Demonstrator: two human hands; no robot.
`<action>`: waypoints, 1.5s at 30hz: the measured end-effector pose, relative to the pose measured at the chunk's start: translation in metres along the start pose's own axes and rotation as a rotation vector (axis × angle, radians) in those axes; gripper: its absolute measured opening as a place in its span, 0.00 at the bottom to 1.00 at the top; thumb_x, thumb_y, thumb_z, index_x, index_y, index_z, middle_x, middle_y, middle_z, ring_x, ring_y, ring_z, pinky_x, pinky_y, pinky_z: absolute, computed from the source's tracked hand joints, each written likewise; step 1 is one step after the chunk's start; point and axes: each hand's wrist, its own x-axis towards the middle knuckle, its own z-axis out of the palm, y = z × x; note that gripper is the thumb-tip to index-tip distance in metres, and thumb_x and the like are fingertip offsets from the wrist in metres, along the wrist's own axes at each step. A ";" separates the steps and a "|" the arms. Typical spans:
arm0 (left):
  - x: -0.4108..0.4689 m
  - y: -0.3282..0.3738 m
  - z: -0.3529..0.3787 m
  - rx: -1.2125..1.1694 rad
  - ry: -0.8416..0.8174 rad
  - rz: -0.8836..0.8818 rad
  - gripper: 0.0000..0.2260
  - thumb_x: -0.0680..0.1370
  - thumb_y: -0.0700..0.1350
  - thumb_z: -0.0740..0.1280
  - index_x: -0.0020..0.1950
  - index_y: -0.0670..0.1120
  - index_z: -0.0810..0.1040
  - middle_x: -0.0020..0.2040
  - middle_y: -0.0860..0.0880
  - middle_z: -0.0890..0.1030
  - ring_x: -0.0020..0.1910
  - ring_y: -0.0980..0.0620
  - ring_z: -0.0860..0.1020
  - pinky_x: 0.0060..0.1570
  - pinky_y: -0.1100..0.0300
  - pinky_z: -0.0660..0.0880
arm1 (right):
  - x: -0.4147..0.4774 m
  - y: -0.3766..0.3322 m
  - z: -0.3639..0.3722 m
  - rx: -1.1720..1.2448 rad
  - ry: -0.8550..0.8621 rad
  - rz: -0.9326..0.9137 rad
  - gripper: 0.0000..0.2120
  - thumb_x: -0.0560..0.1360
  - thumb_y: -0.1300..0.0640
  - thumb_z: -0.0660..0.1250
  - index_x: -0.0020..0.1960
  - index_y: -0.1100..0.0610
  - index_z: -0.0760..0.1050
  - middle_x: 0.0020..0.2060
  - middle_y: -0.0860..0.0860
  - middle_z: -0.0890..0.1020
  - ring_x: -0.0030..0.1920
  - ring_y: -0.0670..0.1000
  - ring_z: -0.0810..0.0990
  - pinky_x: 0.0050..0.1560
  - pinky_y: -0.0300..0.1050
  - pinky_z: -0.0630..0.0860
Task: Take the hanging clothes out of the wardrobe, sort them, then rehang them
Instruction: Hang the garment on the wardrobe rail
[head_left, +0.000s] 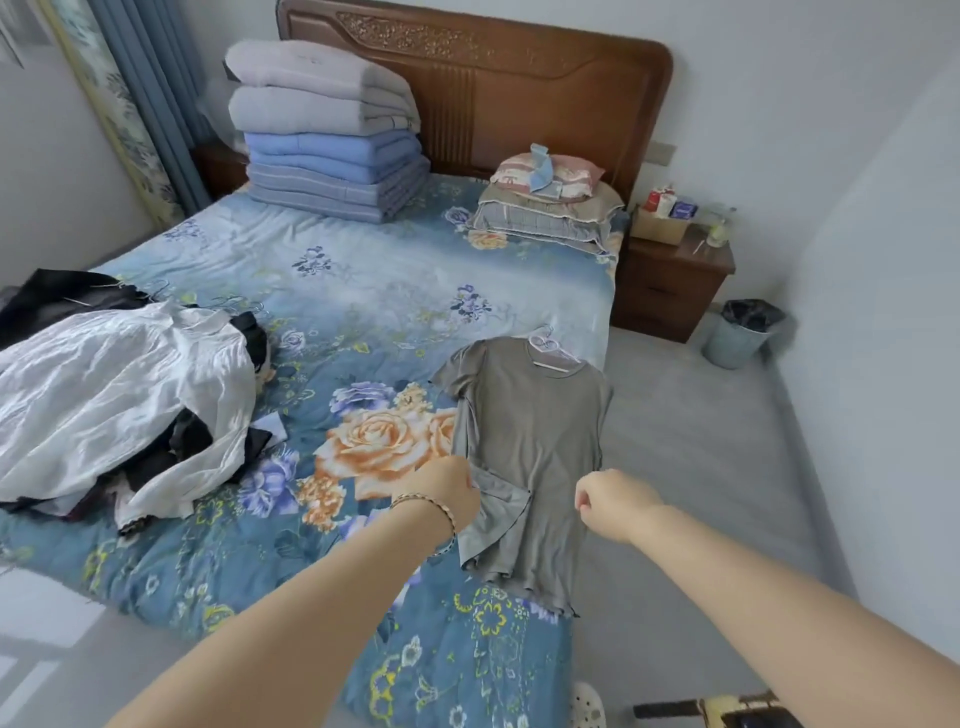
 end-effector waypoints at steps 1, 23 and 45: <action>0.011 0.008 0.002 0.002 -0.004 -0.001 0.11 0.80 0.44 0.56 0.59 0.44 0.73 0.55 0.46 0.78 0.56 0.46 0.76 0.43 0.60 0.67 | 0.013 0.010 -0.004 0.007 0.004 0.012 0.14 0.76 0.61 0.57 0.57 0.53 0.76 0.60 0.53 0.77 0.59 0.56 0.77 0.54 0.44 0.72; 0.539 0.120 0.062 -0.031 0.107 -0.186 0.05 0.80 0.44 0.54 0.46 0.52 0.67 0.47 0.52 0.75 0.46 0.48 0.75 0.44 0.60 0.69 | 0.601 0.216 -0.046 0.188 -0.059 0.162 0.18 0.77 0.60 0.57 0.66 0.58 0.70 0.67 0.54 0.69 0.65 0.55 0.72 0.62 0.45 0.70; 0.652 0.062 0.129 -0.013 -0.084 -0.337 0.14 0.79 0.46 0.56 0.34 0.56 0.59 0.34 0.57 0.67 0.41 0.51 0.71 0.41 0.63 0.68 | 0.773 0.243 0.039 0.158 0.072 0.267 0.11 0.78 0.57 0.61 0.60 0.56 0.72 0.61 0.54 0.73 0.65 0.56 0.69 0.60 0.47 0.68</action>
